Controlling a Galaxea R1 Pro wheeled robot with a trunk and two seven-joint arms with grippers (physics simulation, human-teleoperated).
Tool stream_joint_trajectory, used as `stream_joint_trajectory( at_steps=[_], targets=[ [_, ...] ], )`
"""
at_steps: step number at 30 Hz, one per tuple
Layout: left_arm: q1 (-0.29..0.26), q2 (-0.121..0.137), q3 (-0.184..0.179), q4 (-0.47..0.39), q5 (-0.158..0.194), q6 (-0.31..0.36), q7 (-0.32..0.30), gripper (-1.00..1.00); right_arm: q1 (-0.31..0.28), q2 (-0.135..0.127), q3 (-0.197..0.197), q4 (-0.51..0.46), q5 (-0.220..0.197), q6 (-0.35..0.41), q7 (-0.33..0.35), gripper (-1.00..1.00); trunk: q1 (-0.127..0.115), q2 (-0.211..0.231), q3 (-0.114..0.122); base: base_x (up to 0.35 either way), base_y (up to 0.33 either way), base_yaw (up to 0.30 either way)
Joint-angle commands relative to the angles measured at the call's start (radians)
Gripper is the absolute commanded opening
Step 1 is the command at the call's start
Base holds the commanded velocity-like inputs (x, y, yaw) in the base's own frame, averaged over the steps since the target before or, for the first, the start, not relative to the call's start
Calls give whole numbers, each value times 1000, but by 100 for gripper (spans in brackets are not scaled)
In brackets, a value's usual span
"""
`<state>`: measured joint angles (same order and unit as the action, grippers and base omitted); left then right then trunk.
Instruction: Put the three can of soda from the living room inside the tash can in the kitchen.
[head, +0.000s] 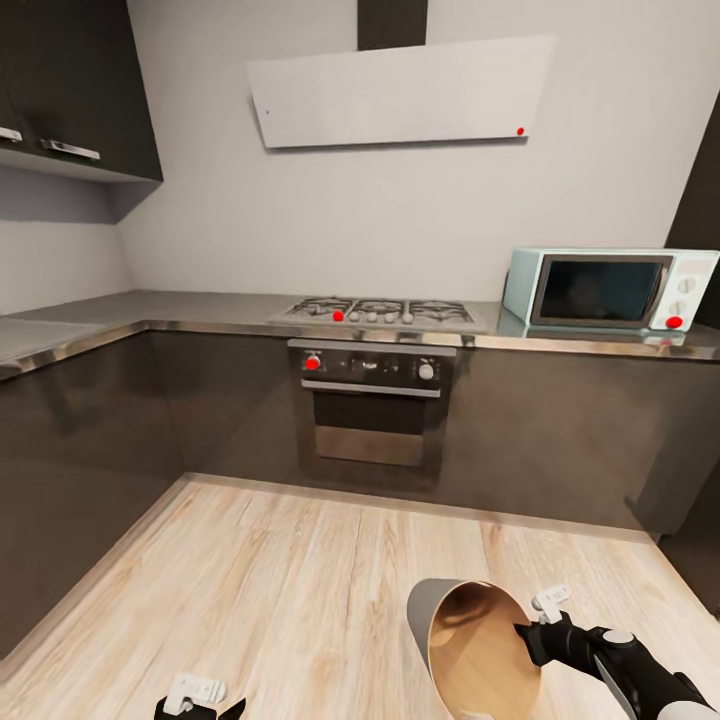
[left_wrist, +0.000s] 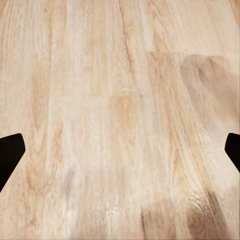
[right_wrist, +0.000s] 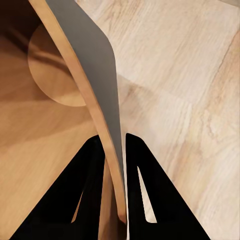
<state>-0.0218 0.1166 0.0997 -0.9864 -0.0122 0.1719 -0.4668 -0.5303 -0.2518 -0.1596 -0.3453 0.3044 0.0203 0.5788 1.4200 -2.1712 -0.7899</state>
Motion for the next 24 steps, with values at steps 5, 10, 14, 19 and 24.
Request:
stream_joint_trajectory(
  at_steps=[5,10,14,19,24],
  targets=[
    [0,0,0,0,0,0,-1,100,0,0,-5,-1,-11,1,6,-100,-19,35,10,0,0,0],
    [0,0,0,0,0,0,-1,100,0,0,-5,-1,-11,1,7,-100,-39,70,24,0,0,0],
    [0,0,0,0,0,0,-1,100,0,0,-5,-1,-11,1,7,-100,-54,98,34,0,0,0],
    [0,0,0,0,0,0,0,100,0,0,-5,-1,-11,1,7,-100,-73,133,46,0,0,0],
    [0,0,0,0,0,0,0,100,0,0,-5,-1,-11,1,7,-100,-92,168,61,0,0,0]
  ],
)
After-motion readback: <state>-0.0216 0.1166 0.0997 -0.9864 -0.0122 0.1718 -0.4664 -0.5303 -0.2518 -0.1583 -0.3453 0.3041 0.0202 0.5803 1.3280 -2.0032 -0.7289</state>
